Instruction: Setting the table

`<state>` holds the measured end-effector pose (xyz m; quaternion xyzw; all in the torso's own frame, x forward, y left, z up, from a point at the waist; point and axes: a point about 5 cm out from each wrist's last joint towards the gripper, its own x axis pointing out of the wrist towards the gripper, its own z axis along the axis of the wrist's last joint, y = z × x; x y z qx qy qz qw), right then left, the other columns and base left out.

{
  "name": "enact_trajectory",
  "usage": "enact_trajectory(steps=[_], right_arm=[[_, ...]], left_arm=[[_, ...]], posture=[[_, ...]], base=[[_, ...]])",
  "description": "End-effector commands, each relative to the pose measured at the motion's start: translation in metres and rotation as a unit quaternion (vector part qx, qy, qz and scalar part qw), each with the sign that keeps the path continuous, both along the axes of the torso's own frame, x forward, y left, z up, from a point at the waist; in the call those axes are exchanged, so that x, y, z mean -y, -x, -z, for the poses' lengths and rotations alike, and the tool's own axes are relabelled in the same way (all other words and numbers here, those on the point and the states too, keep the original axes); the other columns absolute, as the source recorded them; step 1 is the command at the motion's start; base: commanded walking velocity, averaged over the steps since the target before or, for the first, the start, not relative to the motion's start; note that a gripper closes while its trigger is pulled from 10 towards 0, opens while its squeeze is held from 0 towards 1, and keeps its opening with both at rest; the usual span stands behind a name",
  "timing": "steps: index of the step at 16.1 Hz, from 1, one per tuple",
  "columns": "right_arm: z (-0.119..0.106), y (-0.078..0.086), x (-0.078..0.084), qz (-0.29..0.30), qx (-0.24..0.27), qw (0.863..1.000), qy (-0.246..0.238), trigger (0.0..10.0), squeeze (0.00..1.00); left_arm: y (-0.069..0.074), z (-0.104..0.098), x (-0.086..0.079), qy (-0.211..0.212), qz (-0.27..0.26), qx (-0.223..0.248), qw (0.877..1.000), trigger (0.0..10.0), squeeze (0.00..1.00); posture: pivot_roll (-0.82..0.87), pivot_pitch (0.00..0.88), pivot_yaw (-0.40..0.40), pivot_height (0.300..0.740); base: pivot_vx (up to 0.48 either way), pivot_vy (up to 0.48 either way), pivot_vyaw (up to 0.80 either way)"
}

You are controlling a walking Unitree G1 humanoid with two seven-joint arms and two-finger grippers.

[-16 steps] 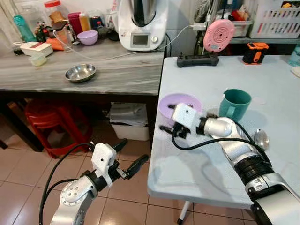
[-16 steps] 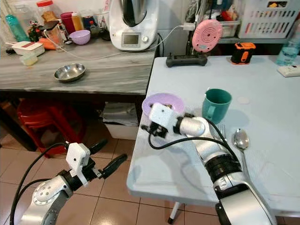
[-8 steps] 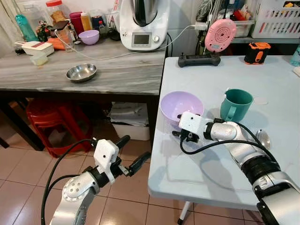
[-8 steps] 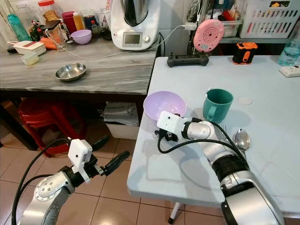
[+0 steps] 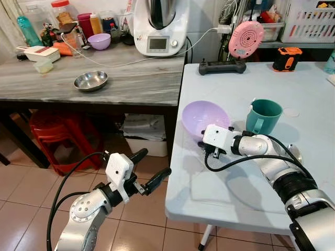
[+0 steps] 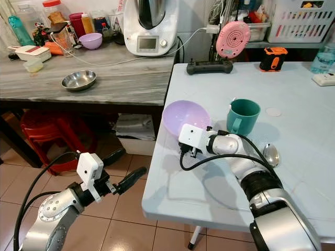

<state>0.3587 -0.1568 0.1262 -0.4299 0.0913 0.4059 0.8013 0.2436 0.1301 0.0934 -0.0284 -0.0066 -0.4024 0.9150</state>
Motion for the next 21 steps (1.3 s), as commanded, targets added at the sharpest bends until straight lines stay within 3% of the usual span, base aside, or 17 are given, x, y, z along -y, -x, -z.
enact_trajectory(steps=[1,12,15,16,17,18,19,20,21], right_arm=[[-0.009,-0.004,-0.001,-0.006,0.014,1.0,0.003,0.0,0.0],[-0.011,-0.005,0.001,-0.012,0.023,1.0,0.012,0.0,0.0],[-0.017,-0.006,0.0,-0.011,0.055,0.998,-0.001,0.0,0.0],[-0.02,-0.005,-0.002,-0.011,0.065,0.998,-0.013,0.0,0.0],[-0.039,-0.003,-0.012,0.0,0.123,0.987,-0.103,0.0,0.0],[-0.046,0.001,-0.017,0.01,0.145,0.978,-0.151,0.0,0.0],[-0.045,0.011,-0.025,0.027,0.157,0.966,-0.203,7.7,0.0],[-0.043,0.015,-0.028,0.03,0.159,0.964,-0.212,10.0,0.0],[-0.039,0.019,-0.03,0.047,0.158,0.957,-0.237,10.0,0.0]], left_arm=[[-0.003,-0.005,-0.002,-0.003,0.005,0.009,1.0,10.0,0.0],[-0.004,-0.005,-0.002,0.015,-0.005,0.007,1.0,10.0,0.0],[-0.005,-0.005,-0.003,0.011,-0.018,0.008,1.0,10.0,0.0],[-0.006,-0.005,-0.004,0.011,-0.03,0.009,0.999,10.0,0.0],[-0.016,-0.006,-0.014,0.011,-0.105,0.008,0.994,10.0,0.0],[-0.023,-0.005,-0.02,0.004,-0.146,0.007,0.989,10.0,0.0],[-0.032,-0.006,-0.03,0.009,-0.204,0.005,0.979,10.0,0.0],[-0.034,-0.006,-0.033,0.012,-0.221,0.002,0.975,10.0,0.0],[-0.038,-0.006,-0.038,0.021,-0.249,-0.002,0.968,10.0,0.0]], posture=[[-0.07,0.0,0.108,0.74],[-0.08,0.0,0.109,0.74],[-0.07,0.0,0.112,0.74],[-0.07,0.0,0.111,0.74],[-0.07,0.0,0.103,0.74],[-0.07,0.0,0.102,0.74],[-0.07,0.0,0.099,0.74],[-0.07,0.0,0.098,0.74],[-0.07,0.0,0.097,0.74]], base=[[0.0,0.0,0.0],[0.0,0.0,0.0],[0.0,0.0,0.0],[0.0,0.0,0.0],[0.0,0.0,0.0],[0.0,0.0,0.0],[0.0,0.0,0.0],[0.0,0.0,0.0],[0.0,0.0,0.0]])
